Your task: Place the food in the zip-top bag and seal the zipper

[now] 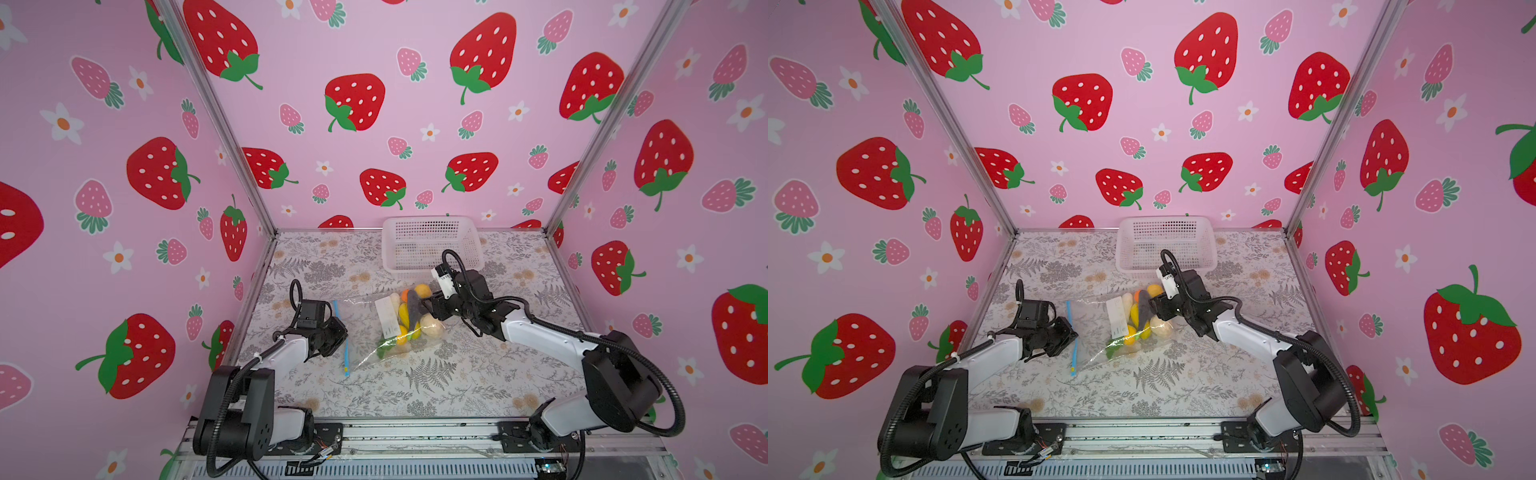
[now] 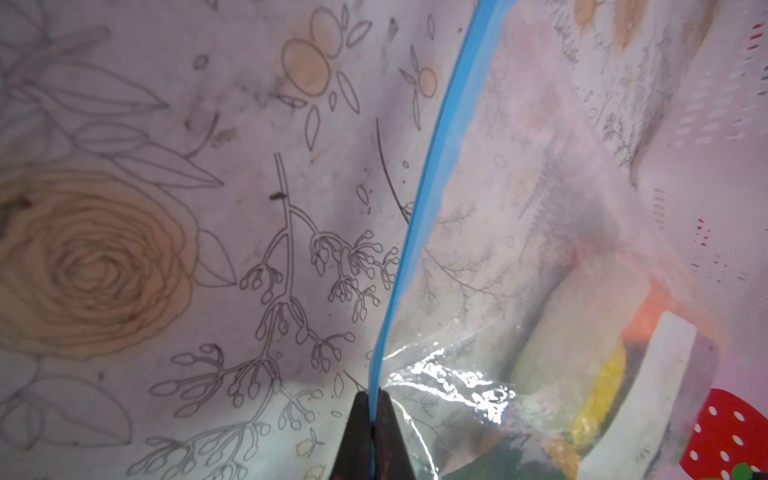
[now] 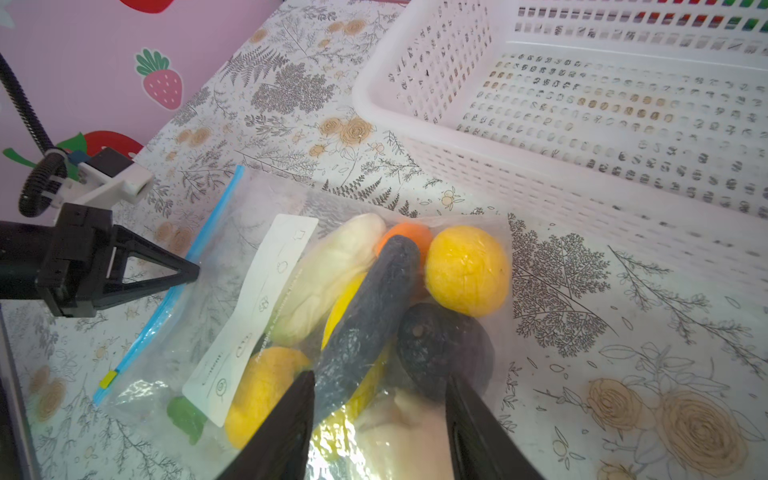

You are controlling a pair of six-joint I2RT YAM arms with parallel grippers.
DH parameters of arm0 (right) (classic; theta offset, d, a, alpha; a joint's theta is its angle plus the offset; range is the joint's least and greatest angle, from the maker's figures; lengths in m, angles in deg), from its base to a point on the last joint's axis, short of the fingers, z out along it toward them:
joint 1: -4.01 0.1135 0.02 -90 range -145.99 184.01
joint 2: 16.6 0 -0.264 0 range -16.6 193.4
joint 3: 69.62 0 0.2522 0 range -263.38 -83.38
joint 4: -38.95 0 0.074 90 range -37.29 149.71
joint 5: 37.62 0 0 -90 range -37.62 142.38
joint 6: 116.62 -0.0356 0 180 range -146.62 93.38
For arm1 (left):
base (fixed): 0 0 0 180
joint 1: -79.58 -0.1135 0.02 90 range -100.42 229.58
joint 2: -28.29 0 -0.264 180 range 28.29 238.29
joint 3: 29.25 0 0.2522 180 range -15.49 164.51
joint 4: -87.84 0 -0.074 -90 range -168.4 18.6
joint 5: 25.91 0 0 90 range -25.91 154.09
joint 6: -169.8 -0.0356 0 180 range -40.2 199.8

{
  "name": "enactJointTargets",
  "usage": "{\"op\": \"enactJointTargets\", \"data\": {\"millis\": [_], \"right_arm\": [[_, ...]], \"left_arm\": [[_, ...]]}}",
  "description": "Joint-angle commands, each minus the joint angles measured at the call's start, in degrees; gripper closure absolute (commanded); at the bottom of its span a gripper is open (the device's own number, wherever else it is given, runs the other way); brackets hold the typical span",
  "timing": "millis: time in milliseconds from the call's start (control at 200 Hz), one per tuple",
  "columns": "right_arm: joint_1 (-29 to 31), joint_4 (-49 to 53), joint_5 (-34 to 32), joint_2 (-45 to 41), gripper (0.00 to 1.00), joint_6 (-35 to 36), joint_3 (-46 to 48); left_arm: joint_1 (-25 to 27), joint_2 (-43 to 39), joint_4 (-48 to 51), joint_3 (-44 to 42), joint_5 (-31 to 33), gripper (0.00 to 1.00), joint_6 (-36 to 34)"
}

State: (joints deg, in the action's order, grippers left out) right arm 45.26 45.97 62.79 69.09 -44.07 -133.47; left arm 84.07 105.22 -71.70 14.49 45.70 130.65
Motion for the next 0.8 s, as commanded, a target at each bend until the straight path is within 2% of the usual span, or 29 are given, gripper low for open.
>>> {"op": "enactJointTargets", "data": {"millis": [0, 165, 510, 615, 630, 670, 795], "right_arm": [[0.4, -0.9, -1.5, 0.6, 0.47, 1.8, -1.1], [0.4, -1.5, -1.8, 0.4, 0.47, 2.1, -0.4], [0.4, -3.2, -2.3, -1.0, 0.47, 2.3, 0.9], [0.4, -3.2, -2.9, -1.6, 0.44, 2.8, 0.6], [0.3, -3.2, -3.0, -1.7, 0.44, 2.8, 0.6], [0.3, -3.1, -3.2, -1.9, 0.42, 2.8, 0.4], [0.2, -2.5, -3.3, -2.2, 0.39, 3.3, -0.3]], "left_arm": [[-0.1, 2.5, -0.5, 3.8, 1.2, 1.00, -2.5], [0.2, 5.5, 0.6, 7.0, 1.9, 1.00, -4.1], [-0.1, 6.2, 5.3, 12.2, 3.7, 1.00, -7.5], [-0.6, 5.3, 6.2, 12.5, 3.7, 0.95, -7.9], [-0.7, 5.3, 6.5, 12.6, 3.8, 0.90, -8.1], [-0.8, 5.1, 7.6, 13.3, 4.1, 0.85, -8.5], [-1.8, 4.8, 10.7, 15.2, 4.9, 0.76, -10.2]]}}
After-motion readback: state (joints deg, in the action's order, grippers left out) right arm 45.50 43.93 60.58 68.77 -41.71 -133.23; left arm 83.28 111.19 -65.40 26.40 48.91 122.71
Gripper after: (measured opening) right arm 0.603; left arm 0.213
